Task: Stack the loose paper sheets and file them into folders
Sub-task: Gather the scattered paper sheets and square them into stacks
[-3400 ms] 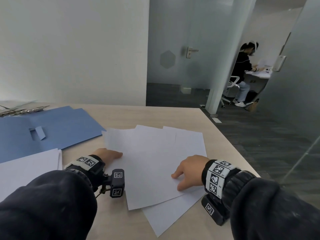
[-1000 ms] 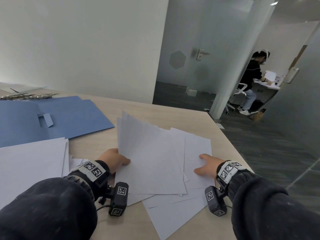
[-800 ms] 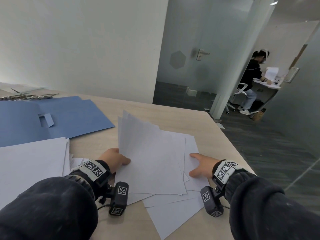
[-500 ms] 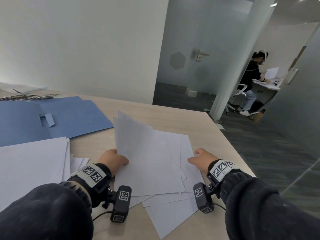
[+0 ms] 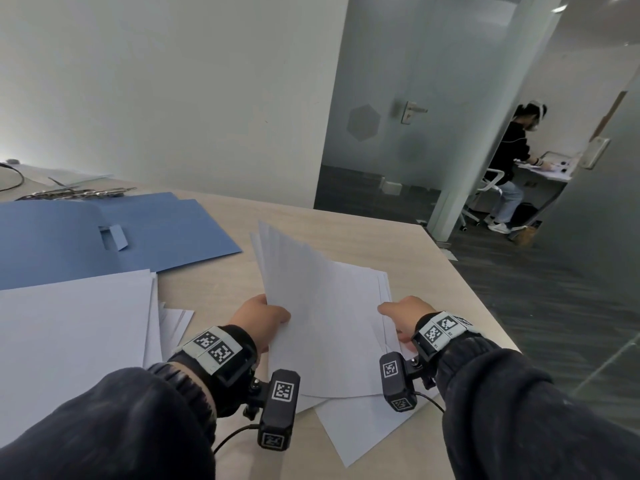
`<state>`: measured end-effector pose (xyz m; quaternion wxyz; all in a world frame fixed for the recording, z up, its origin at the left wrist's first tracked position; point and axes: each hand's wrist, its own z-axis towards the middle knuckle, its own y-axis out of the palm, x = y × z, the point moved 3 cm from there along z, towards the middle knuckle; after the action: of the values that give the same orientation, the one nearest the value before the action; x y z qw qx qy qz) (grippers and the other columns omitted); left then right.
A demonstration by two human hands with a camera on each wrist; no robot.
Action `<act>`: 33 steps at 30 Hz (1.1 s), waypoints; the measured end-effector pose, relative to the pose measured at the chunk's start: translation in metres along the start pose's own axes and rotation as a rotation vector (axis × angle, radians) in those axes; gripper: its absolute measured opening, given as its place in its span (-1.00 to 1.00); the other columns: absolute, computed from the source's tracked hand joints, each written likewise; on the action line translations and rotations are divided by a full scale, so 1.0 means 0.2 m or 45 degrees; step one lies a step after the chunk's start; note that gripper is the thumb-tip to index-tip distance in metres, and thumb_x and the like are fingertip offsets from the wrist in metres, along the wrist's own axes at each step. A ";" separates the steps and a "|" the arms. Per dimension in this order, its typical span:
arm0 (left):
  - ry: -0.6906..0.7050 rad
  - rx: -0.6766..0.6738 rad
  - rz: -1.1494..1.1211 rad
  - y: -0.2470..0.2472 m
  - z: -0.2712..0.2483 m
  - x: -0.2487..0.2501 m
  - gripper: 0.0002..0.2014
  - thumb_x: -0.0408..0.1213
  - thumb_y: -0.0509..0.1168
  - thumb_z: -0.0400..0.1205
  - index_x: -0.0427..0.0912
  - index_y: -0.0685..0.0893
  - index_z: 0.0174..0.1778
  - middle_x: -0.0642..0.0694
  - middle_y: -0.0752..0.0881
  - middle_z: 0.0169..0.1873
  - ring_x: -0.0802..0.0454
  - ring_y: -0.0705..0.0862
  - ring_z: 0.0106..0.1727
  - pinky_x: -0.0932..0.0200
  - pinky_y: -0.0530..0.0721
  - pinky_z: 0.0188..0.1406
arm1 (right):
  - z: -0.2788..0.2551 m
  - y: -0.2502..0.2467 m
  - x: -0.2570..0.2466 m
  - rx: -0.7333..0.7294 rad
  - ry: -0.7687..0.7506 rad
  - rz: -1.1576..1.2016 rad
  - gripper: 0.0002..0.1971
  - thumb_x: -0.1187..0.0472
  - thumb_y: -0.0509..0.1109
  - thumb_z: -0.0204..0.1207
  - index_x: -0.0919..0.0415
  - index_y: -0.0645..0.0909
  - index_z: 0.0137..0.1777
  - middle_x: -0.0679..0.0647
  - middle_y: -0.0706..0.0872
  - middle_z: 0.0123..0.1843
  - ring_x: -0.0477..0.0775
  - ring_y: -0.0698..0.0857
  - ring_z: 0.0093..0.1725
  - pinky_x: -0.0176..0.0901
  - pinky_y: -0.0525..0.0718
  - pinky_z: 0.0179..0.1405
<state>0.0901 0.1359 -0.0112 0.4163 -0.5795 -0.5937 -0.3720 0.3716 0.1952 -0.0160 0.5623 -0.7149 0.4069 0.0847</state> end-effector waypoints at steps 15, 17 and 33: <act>-0.166 0.008 -0.355 0.03 -0.02 -0.01 -0.62 -0.26 0.44 0.53 -0.37 0.63 0.21 -0.48 0.78 0.10 -0.40 0.79 -0.03 -0.34 0.73 0.15 | -0.07 0.06 0.03 -0.085 0.002 0.135 -0.58 -0.08 0.61 0.42 0.31 0.63 -0.23 0.17 0.65 -0.31 0.15 0.60 -0.36 -0.19 0.44 -0.47; -0.181 0.008 -0.325 0.03 -0.02 -0.01 -0.72 -0.29 0.36 0.64 -0.39 0.63 0.19 -0.42 0.79 -0.04 -0.37 0.79 -0.12 -0.38 0.73 0.16 | -0.09 0.05 0.03 -0.085 0.009 0.106 -0.59 -0.06 0.60 0.44 0.31 0.61 -0.26 0.13 0.61 -0.41 0.09 0.53 -0.52 -0.23 0.39 -0.54; -0.155 0.129 -0.080 -0.07 0.15 0.01 -0.66 -0.38 0.41 0.57 -0.40 0.58 0.24 -0.43 0.74 -0.03 -0.39 0.77 -0.25 -0.24 0.78 -0.19 | -0.19 0.02 0.01 -0.212 -0.198 -0.045 -0.66 0.07 0.45 0.63 0.25 0.65 0.30 -0.01 0.51 -0.36 -0.02 0.47 -0.45 -0.32 0.39 -0.62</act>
<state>0.0752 0.1632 -0.0189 0.3964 -0.5603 -0.6538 -0.3187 0.3570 0.1603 -0.0073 0.5323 -0.7573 0.3410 0.1636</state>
